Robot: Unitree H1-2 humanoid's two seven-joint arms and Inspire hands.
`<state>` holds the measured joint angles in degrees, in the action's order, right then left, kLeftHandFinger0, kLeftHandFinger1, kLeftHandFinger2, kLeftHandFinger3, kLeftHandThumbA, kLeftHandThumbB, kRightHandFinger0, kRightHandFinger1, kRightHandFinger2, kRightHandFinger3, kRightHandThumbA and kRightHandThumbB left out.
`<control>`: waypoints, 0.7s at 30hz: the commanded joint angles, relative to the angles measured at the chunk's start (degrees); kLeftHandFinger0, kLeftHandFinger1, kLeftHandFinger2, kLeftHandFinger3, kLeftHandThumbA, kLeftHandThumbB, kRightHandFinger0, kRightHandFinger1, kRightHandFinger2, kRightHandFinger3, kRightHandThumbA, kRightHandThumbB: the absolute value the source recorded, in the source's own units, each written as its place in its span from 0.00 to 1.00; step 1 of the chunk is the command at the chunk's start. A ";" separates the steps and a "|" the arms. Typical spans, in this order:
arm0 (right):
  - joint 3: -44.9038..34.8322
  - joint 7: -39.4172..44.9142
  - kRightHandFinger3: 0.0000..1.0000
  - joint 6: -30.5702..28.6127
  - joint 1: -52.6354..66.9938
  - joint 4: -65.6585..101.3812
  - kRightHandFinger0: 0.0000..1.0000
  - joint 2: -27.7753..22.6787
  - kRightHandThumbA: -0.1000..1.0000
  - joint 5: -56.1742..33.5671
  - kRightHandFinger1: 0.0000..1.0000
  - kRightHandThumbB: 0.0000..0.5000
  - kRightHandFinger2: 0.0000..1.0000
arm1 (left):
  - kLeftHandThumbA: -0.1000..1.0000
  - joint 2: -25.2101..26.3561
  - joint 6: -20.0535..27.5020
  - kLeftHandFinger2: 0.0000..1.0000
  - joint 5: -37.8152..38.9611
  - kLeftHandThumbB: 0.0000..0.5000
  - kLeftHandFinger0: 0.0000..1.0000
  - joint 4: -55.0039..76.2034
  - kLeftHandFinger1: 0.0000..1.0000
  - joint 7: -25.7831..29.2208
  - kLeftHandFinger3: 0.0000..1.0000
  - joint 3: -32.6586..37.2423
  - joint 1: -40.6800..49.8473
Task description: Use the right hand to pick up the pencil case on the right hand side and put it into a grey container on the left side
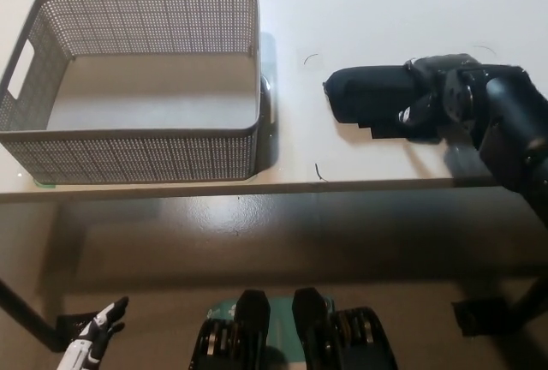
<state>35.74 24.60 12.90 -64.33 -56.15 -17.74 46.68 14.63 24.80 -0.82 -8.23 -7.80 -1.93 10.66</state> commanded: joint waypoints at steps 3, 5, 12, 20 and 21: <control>0.99 -8.38 1.00 -4.59 -3.56 -10.35 1.00 3.50 0.73 0.05 1.00 1.00 1.00 | 1.00 1.58 2.13 0.95 -1.80 0.69 1.00 2.19 1.00 0.01 0.88 1.23 -0.59; 1.64 -9.85 1.00 -5.53 -3.59 -13.92 1.00 4.78 0.74 0.25 1.00 1.00 1.00 | 1.00 1.50 2.13 0.95 -1.56 0.71 1.00 2.22 1.00 0.00 0.87 1.46 -0.86; 1.18 -14.02 1.00 -8.26 -1.41 -21.74 1.00 8.74 0.74 -1.63 1.00 1.00 1.00 | 1.00 2.07 2.13 0.95 -2.74 0.72 1.00 2.98 1.00 0.41 0.90 1.84 -1.62; -1.20 -24.30 1.00 -10.37 1.82 -24.10 0.70 9.45 0.43 -3.47 0.89 0.95 1.00 | 1.00 1.95 2.13 0.96 -3.12 0.81 1.00 3.02 1.00 0.28 0.91 2.29 -2.80; -0.24 -29.10 1.00 -10.97 2.40 -23.98 0.27 9.21 0.12 -2.13 0.42 0.65 0.64 | 1.00 1.83 2.13 0.96 -3.06 0.79 1.00 3.07 1.00 0.24 0.91 2.36 -2.93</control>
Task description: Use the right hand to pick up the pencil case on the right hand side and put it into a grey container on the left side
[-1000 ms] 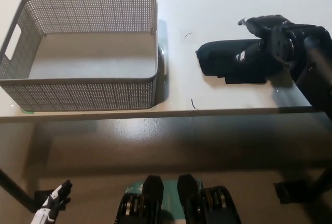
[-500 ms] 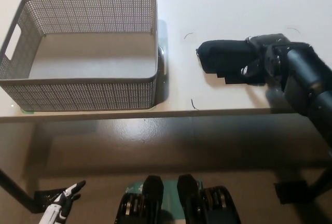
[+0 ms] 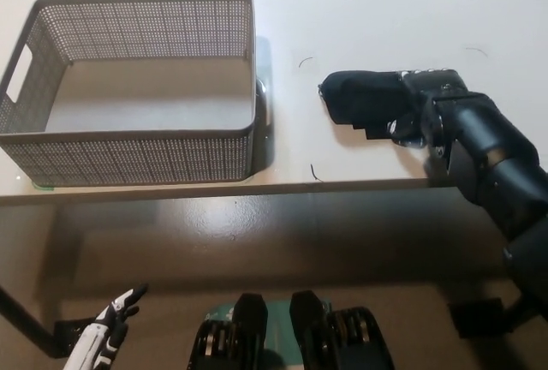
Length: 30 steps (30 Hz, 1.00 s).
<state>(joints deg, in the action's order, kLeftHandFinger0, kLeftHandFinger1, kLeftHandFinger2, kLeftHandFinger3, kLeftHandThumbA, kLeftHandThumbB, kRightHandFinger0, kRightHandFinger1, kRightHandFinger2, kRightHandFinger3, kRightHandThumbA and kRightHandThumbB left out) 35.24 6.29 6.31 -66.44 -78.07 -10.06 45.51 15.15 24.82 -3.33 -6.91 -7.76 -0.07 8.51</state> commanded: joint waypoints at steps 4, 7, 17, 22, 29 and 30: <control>-1.69 -21.37 0.47 -8.87 5.55 -1.42 0.00 0.46 0.00 -2.39 0.21 0.36 0.48 | 1.00 1.32 2.11 0.95 -1.18 0.82 1.00 1.77 1.00 0.53 0.91 0.40 -1.20; -3.12 -23.68 0.98 -10.33 5.40 -1.03 0.01 -0.15 0.00 -3.56 0.50 0.31 0.94 | 1.00 1.24 2.11 0.94 -1.12 0.83 1.00 1.73 1.00 0.47 0.90 0.63 -1.30; -4.39 -28.47 0.96 -13.48 5.46 -0.73 0.00 -1.26 0.00 -3.04 0.50 0.33 0.91 | 1.00 0.86 2.11 0.93 -1.62 0.86 1.00 1.10 1.00 1.24 0.89 1.27 -0.66; -5.12 -30.00 0.96 -14.86 5.06 -0.37 0.00 -1.68 0.00 -3.91 0.46 0.27 0.89 | 1.00 0.97 2.11 0.93 -1.83 0.86 1.00 1.07 1.00 1.32 0.88 1.25 -0.28; -7.48 -34.15 0.91 -19.58 3.76 4.18 0.00 -2.94 0.00 -5.13 0.34 0.28 0.82 | 1.00 1.10 2.11 0.92 -1.14 0.85 1.00 0.73 1.00 0.87 0.87 1.17 -0.42; -7.51 -34.47 0.89 -19.92 3.66 4.75 0.00 -3.12 0.00 -5.06 0.34 0.28 0.82 | 1.00 1.08 2.11 0.92 -1.30 0.85 1.00 0.65 1.00 0.94 0.87 1.19 -0.38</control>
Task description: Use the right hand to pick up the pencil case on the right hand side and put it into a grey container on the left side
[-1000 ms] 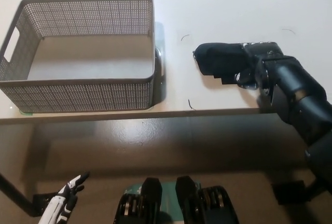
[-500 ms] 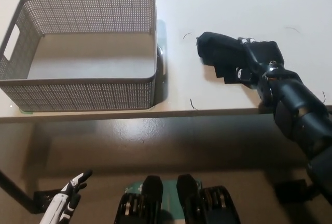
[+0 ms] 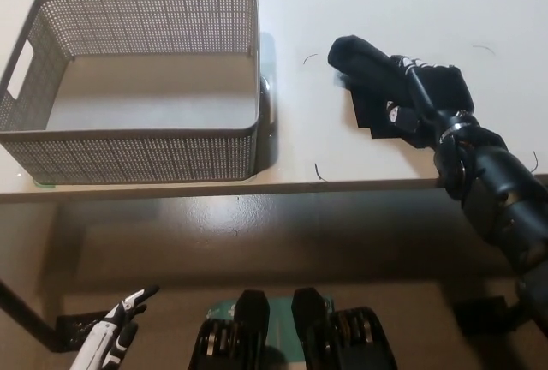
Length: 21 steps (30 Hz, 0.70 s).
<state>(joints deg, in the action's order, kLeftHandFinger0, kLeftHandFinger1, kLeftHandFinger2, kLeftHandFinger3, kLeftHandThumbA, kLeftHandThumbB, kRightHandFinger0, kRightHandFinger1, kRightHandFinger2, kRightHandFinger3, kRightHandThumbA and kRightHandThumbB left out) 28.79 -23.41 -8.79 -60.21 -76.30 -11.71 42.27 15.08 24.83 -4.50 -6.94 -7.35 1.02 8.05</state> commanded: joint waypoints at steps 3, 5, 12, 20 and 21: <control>-1.74 -5.20 0.77 -6.22 -2.80 7.27 0.00 -2.36 0.00 -2.07 0.22 0.29 0.70 | 1.00 1.02 2.10 0.91 0.12 0.88 1.00 0.47 0.99 0.33 0.86 0.12 0.32; -2.11 -5.51 0.74 -6.50 -2.90 9.56 0.00 -2.53 0.00 -2.01 0.20 0.28 0.70 | 1.00 1.10 2.10 0.91 0.58 0.87 1.00 0.29 0.99 0.15 0.86 0.03 0.38; -4.25 -1.42 0.48 -3.83 -3.60 22.53 0.00 -2.50 0.00 -2.12 0.11 0.31 0.49 | 1.00 1.13 2.10 0.90 0.88 0.90 1.00 0.38 0.99 -0.30 0.85 -0.22 1.39; -4.24 4.95 0.80 1.07 -4.11 37.41 0.00 0.23 0.00 -1.07 0.33 0.35 0.83 | 1.00 0.94 2.10 0.88 1.51 0.85 1.00 -0.25 0.97 -0.76 0.84 0.15 1.85; -4.08 5.63 0.81 1.42 -4.42 38.49 0.00 1.06 0.00 -1.07 0.36 0.34 0.84 | 1.00 0.95 2.10 0.88 1.34 0.84 1.00 -0.22 0.97 -0.80 0.84 0.23 1.92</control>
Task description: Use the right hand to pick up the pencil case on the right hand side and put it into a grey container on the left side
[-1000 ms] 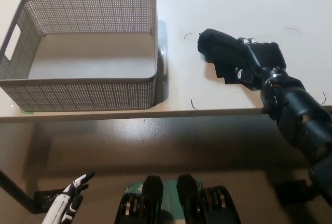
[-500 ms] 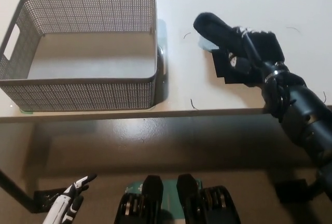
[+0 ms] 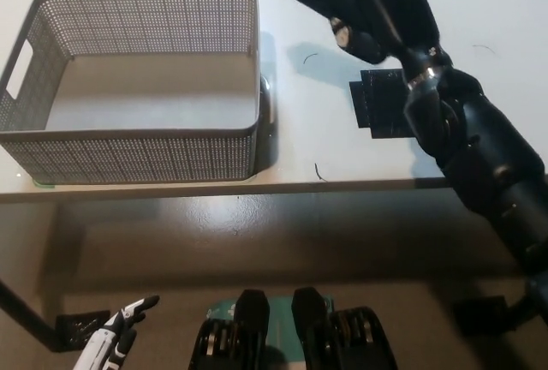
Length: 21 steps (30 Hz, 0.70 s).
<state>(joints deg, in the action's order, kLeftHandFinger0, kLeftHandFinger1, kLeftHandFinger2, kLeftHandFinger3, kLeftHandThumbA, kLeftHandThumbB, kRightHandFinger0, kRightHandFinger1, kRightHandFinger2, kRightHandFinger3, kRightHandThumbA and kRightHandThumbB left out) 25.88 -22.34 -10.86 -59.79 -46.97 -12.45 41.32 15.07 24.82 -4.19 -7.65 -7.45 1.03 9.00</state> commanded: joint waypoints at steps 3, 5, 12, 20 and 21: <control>-0.49 4.64 0.72 2.94 -5.67 10.36 0.00 3.44 0.00 0.43 0.29 0.37 0.78 | 1.00 0.83 2.11 0.88 -0.02 0.87 0.98 0.48 0.96 -0.28 0.84 0.42 1.05; 0.03 5.51 0.50 3.96 -6.41 10.87 0.00 5.35 0.00 0.99 0.21 0.37 0.69 | 1.00 0.92 2.11 0.88 0.37 0.86 0.98 0.24 0.97 -0.55 0.84 0.59 1.13; -0.28 6.42 0.21 6.71 -9.65 8.98 0.00 11.48 0.00 1.09 0.14 0.37 0.67 | 1.00 1.03 2.11 0.84 -1.18 0.80 0.95 -0.18 0.92 0.25 0.82 2.25 0.80; -0.18 3.38 0.20 4.65 -11.95 -0.53 0.00 16.30 0.00 0.42 0.00 0.41 0.37 | 1.00 1.03 2.11 0.81 -1.51 0.79 0.90 -0.99 0.87 0.39 0.81 2.96 0.50; -0.23 3.08 0.17 4.19 -12.06 -1.50 0.00 16.64 0.00 0.29 0.00 0.41 0.39 | 1.00 0.84 2.11 0.80 -1.59 0.79 0.90 -1.14 0.87 0.51 0.81 3.01 0.38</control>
<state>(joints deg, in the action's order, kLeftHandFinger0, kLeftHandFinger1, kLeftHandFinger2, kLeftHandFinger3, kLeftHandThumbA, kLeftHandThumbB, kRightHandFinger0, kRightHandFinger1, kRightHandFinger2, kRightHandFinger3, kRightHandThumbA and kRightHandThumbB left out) 26.28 -16.96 -5.92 -67.71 -46.93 3.23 42.10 15.09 24.83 -5.17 -8.78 -7.40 3.78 9.47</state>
